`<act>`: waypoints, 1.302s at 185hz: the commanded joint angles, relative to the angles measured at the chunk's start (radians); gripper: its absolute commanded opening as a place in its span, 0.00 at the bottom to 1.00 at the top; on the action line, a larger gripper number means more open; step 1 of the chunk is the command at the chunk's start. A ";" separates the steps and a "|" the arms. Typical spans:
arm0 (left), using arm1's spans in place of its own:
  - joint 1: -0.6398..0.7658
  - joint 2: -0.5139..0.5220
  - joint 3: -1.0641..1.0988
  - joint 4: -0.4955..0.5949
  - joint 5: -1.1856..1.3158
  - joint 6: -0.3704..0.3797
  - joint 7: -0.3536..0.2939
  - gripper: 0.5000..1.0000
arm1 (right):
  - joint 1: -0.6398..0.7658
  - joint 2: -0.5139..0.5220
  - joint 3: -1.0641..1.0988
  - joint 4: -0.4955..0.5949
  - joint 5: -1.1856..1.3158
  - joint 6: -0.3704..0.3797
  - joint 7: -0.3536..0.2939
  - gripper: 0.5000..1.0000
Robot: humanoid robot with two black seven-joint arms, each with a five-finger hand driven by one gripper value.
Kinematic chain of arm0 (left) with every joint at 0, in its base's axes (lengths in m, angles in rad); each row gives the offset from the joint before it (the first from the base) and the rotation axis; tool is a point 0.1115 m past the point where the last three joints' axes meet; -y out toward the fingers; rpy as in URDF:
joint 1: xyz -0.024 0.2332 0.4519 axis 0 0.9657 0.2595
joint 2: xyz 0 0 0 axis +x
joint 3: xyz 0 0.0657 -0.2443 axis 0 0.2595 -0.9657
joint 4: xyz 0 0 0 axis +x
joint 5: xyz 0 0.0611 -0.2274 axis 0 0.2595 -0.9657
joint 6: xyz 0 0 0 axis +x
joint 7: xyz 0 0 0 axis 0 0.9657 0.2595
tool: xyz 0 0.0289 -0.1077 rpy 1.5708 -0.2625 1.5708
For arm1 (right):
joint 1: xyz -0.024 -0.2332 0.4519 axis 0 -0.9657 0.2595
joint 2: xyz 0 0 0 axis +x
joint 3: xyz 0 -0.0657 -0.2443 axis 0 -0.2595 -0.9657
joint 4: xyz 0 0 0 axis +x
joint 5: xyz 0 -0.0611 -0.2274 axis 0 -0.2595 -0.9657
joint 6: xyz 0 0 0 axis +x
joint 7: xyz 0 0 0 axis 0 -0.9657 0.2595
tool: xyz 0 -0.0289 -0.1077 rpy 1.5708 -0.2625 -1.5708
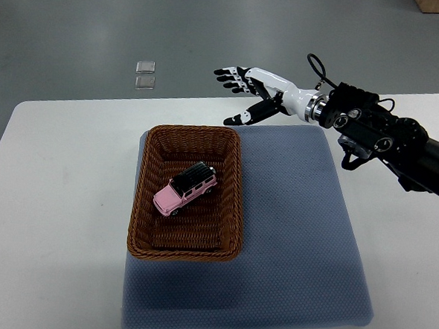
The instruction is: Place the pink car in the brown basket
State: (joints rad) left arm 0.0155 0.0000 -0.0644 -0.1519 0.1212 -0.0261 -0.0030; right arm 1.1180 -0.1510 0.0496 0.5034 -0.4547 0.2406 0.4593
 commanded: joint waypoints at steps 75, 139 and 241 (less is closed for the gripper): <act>0.000 0.000 0.000 0.000 0.000 0.000 0.000 1.00 | -0.178 -0.079 0.119 -0.025 0.610 0.129 -0.137 0.82; 0.000 0.000 0.000 0.000 0.000 0.000 0.000 1.00 | -0.238 -0.091 0.292 -0.046 0.611 0.241 -0.318 0.83; 0.000 0.000 0.000 0.000 0.000 0.000 0.000 1.00 | -0.274 -0.096 0.331 -0.045 0.603 0.293 -0.312 0.83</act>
State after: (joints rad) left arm 0.0153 0.0000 -0.0644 -0.1519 0.1210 -0.0261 -0.0030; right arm 0.8459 -0.2473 0.3806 0.4571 0.1516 0.5312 0.1476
